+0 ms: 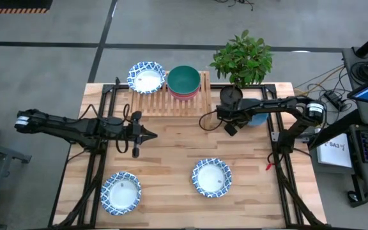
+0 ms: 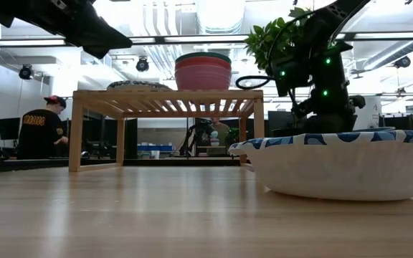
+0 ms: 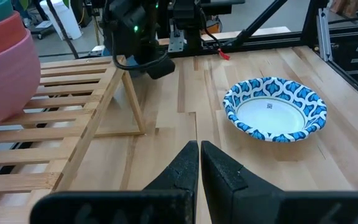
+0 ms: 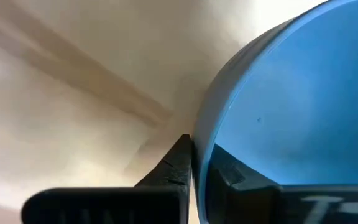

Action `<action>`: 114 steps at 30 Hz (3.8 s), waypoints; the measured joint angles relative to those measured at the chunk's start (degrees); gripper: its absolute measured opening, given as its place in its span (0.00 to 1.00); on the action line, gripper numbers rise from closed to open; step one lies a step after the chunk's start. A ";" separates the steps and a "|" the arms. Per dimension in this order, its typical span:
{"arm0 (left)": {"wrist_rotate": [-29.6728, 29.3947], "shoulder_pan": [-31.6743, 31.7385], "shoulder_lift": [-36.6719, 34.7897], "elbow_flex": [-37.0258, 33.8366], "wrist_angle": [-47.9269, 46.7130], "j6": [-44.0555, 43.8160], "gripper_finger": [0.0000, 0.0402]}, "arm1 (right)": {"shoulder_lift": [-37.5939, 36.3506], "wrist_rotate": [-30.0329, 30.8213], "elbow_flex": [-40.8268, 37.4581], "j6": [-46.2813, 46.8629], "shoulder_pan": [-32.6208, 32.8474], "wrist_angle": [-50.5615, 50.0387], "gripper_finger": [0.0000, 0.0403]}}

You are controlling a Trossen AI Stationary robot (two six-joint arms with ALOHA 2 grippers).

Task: Place and stack bowls onto a shelf
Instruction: Stack the blue bowl on top on the green bowl on the shelf

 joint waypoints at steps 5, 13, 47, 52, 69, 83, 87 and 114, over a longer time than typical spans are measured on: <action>0.00 0.00 0.02 0.00 -0.03 0.39 0.00 | -2.78 -3.71 0.47 2.53 2.88 -2.67 0.02; 0.00 0.02 0.17 0.00 0.32 0.61 0.00 | -7.31 -14.65 7.10 1.40 11.20 -6.83 0.02; 0.02 0.02 0.92 -0.07 0.37 1.53 0.00 | -0.91 7.10 47.38 -61.02 27.36 21.65 0.02; 0.02 0.02 1.01 -0.07 0.56 1.64 0.00 | 4.40 9.20 50.77 -68.47 21.96 21.08 0.02; 0.02 0.02 1.01 -0.07 0.53 1.68 0.00 | 19.59 7.18 70.36 -62.45 12.16 -0.20 0.03; 0.02 0.00 0.98 -0.07 0.49 1.69 0.00 | 19.01 4.83 70.64 -59.03 11.04 -0.45 0.23; 0.02 0.02 0.98 -0.04 0.49 1.68 0.00 | 18.79 4.78 70.64 -57.88 11.12 -0.45 0.25; 0.02 0.02 0.96 -0.04 0.49 1.71 0.00 | 13.35 -4.82 69.84 -45.21 11.64 4.22 0.22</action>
